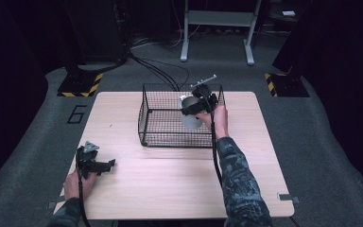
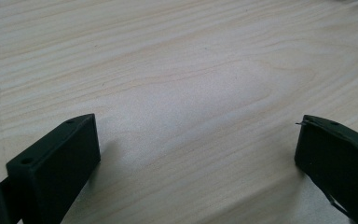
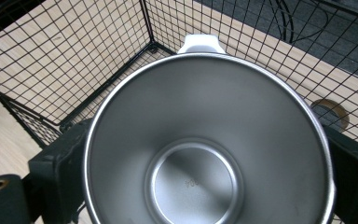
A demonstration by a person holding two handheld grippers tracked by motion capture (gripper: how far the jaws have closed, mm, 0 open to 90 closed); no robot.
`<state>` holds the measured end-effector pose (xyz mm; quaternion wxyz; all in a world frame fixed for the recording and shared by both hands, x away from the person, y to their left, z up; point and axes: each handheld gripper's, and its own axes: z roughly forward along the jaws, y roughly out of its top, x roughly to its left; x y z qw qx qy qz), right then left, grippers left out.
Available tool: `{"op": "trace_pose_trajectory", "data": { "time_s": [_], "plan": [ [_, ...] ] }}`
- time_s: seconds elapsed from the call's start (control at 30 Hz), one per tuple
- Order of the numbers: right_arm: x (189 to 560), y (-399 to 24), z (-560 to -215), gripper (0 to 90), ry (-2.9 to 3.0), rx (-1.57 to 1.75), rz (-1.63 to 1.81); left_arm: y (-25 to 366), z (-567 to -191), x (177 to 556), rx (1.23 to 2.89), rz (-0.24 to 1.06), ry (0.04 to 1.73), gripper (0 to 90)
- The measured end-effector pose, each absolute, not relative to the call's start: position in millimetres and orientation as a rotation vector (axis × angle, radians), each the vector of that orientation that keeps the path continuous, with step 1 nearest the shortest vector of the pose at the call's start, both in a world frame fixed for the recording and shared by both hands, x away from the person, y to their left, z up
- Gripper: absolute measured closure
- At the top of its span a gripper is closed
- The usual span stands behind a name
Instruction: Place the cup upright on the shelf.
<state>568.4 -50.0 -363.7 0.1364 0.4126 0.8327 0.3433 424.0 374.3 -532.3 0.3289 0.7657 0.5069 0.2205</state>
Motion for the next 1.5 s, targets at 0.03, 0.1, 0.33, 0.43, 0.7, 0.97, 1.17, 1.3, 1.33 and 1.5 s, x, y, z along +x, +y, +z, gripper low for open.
{"op": "trace_pose_trajectory", "data": {
  "time_s": [0.03, 0.1, 0.33, 0.43, 0.7, 0.97, 1.17, 1.3, 1.33, 1.5],
  "plan": [
    [569.6, -49.1, -365.0, 5.6, 2.412, 1.204, 0.988, 374.3, -532.2, 424.0, 2.004, 0.577, 1.328, 0.1],
    [572.6, -48.4, -367.8, 5.6, 2.416, 1.209, 0.989, 374.3, -532.3, 424.0, 2.003, 0.577, 1.327, 0.1],
    [580.3, -42.7, -378.8, 5.6, 2.431, 1.246, 0.957, 374.3, -532.2, 424.0, 2.004, 0.577, 1.327, 0.1],
    [583.6, -40.6, -383.4, 5.5, 2.436, 1.265, 0.949, 374.3, -532.3, 424.0, 2.003, 0.577, 1.327, 0.1],
    [591.7, -36.6, -395.6, 5.5, 2.464, 1.278, 0.911, 374.3, -532.3, 424.0, 2.003, 0.577, 1.327, 0.1],
    [597.8, -31.1, -405.3, 5.5, 2.474, 1.292, 0.886, 374.3, -532.3, 424.1, 2.004, 0.577, 1.327, 0.1],
    [601.2, -27.2, -411.5, 5.5, 2.473, 1.303, 0.876, 374.3, -532.3, 424.1, 2.004, 0.577, 1.327, 0.1],
    [603.1, -26.3, -414.2, 5.5, 2.471, 1.324, 0.864, 374.2, -532.3, 424.0, 2.003, 0.576, 1.327, 0.1],
    [603.6, -25.4, -414.9, 5.5, 2.467, 1.334, 0.865, 374.3, -532.3, 424.0, 2.004, 0.577, 1.326, 0.1],
    [606.3, -23.5, -419.1, 5.5, 2.463, 1.344, 0.842, 374.3, -532.3, 424.0, 2.003, 0.576, 1.327, 0.1]
  ]
}}
